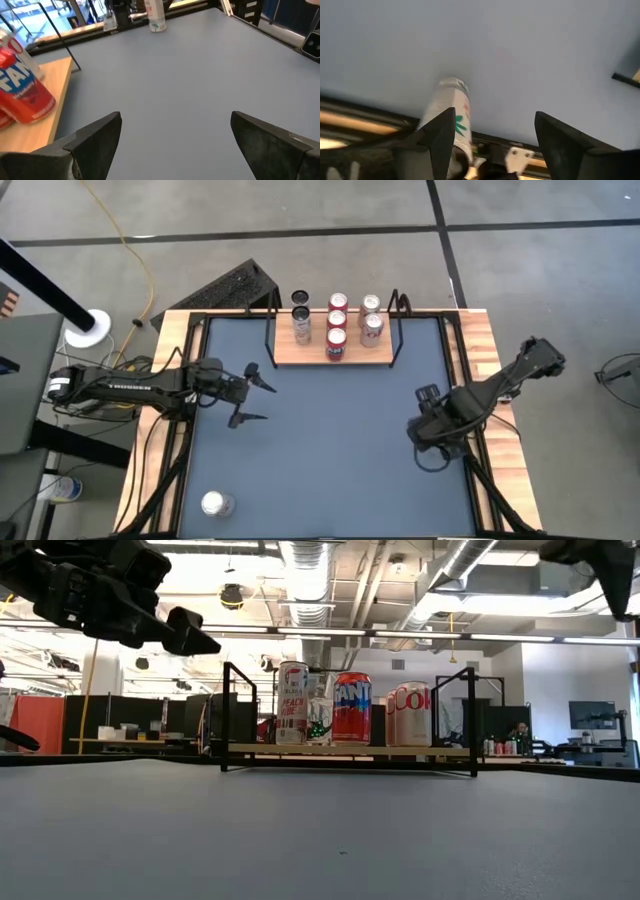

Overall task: Place canned beverage on shelf
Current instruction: Put the black soda can on the shelf aligned with the other black soda can

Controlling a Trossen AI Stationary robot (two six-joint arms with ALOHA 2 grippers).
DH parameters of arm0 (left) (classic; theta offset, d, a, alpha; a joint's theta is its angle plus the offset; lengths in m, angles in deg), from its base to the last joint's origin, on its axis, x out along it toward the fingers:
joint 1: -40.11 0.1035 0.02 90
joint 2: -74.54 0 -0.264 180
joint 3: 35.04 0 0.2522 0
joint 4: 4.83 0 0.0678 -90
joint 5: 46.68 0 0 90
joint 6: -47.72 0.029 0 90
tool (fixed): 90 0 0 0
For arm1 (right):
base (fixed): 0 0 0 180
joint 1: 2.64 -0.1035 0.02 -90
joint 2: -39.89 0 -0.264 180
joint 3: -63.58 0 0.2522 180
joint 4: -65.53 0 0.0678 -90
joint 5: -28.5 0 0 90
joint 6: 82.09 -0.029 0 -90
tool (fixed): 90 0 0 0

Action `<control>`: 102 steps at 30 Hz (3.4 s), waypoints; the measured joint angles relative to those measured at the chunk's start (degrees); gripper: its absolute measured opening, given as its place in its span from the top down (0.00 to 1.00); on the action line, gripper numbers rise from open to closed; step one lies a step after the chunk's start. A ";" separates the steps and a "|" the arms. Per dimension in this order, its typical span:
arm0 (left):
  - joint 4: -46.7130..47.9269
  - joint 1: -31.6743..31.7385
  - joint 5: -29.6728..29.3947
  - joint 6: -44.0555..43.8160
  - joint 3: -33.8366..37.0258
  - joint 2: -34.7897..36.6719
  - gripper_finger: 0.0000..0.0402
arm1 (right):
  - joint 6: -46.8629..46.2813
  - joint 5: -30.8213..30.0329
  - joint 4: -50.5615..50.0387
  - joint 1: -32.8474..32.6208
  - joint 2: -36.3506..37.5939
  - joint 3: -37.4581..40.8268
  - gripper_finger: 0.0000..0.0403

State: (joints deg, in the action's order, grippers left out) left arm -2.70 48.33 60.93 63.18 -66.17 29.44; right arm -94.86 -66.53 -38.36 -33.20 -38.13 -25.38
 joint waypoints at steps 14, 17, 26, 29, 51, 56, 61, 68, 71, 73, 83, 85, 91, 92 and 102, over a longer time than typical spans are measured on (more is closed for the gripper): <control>-2.99 0.17 -0.39 1.30 0.00 -0.02 0.09 | 14.29 -7.19 0.24 3.37 -2.36 -4.42 0.39; -3.34 0.20 -0.42 2.50 0.00 -0.02 0.09 | 13.57 -12.52 0.05 4.45 -0.12 -7.85 0.39; -3.00 0.24 -0.31 2.63 0.00 0.00 0.09 | -16.49 -4.69 0.15 8.33 5.68 -13.20 0.39; -3.34 0.24 -0.20 2.74 0.00 0.00 0.09 | -32.17 3.18 0.31 7.44 6.52 -12.57 0.39; -2.78 0.24 5.16 4.49 0.00 0.00 0.09 | -100.99 12.91 0.08 -6.93 11.01 1.97 0.43; -2.78 0.24 5.16 4.46 0.00 -0.01 0.09 | -97.17 10.35 0.04 -6.92 13.33 1.97 0.33; -2.20 0.24 5.15 4.67 -0.02 -0.01 0.09 | -91.53 4.87 0.26 -7.92 13.15 3.69 0.29; -2.01 0.24 5.05 5.32 -0.02 -0.02 0.09 | -100.01 14.88 0.09 -7.75 14.10 10.60 0.29; -2.00 0.26 5.03 5.60 -0.02 -0.02 0.09 | -101.19 16.98 0.71 -8.15 14.39 10.98 0.29; -1.99 0.26 5.01 5.75 -0.02 -0.02 0.09 | -101.28 15.58 1.57 -8.65 15.18 10.99 0.29; -1.23 0.26 4.90 5.03 -0.04 -0.02 0.09 | -107.92 7.07 1.62 -10.98 18.65 10.97 0.29; -0.89 0.26 4.90 5.05 -0.04 -0.02 0.09 | -109.44 6.11 1.24 -11.66 18.97 10.97 0.29; 0.10 0.26 4.90 5.43 -0.04 -0.01 0.09 | -111.77 7.07 6.56 -13.34 19.64 15.50 0.29; 0.36 0.26 4.90 5.66 -0.04 -0.01 0.09 | -111.62 7.08 7.79 -13.53 19.86 16.35 0.29; 0.57 0.26 4.92 5.27 -0.04 -0.02 0.09 | -111.48 7.82 12.48 -13.58 20.06 23.02 0.29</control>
State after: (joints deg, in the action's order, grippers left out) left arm -2.14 48.60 65.85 68.45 -66.21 29.42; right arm -206.34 -58.71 -25.87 -46.77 -18.07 -2.36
